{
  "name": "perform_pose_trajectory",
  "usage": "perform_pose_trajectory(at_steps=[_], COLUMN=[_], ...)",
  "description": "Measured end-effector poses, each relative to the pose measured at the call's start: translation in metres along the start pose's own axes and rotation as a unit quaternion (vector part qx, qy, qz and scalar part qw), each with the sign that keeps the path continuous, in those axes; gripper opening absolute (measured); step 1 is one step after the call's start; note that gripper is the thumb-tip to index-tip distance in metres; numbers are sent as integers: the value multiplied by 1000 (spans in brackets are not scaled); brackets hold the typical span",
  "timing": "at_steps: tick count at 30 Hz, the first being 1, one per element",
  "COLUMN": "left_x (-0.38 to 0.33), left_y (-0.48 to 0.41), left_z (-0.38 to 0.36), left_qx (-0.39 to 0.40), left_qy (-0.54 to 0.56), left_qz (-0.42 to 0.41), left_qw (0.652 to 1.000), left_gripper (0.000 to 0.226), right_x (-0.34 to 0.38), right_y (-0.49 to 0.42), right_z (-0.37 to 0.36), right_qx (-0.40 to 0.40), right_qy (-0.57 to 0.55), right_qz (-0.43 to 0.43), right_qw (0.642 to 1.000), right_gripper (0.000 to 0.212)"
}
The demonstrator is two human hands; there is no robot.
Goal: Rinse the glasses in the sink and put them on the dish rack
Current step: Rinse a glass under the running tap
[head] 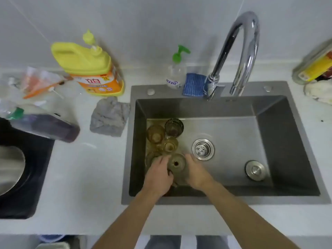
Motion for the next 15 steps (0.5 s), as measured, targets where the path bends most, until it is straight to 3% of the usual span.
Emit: perform_pose_trajectory(at_steps=[4, 7, 12, 15], left_x=[-5, -2, 0, 0], left_y=[-16, -23, -32, -37], left_z=[-26, -41, -45, -44], left_qx=[21, 28, 23, 26], left_qy=[-74, -58, 9, 41], left_qz=[13, 36, 58, 54], left_qw=[997, 997, 998, 997], left_gripper=[84, 93, 100, 95], right_x=[-2, -10, -15, -22], right_y=[-22, -35, -37, -23], right_z=[-10, -20, -17, 2], right_qx=[30, 27, -18, -70], right_qy=[69, 76, 2, -91], right_qz=[-4, 10, 24, 10], right_qw=[997, 997, 1000, 993], right_gripper=[101, 102, 68, 62])
Point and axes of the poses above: each hand's wrist, its own y-axis away from the middle knuckle, its own z-axis out of the back of the hand, x = y × z, the point moved 10 cm from there along -y, towards the middle knuckle, and after that the axes turned 15 degrees about z, right-handed, at the moved point
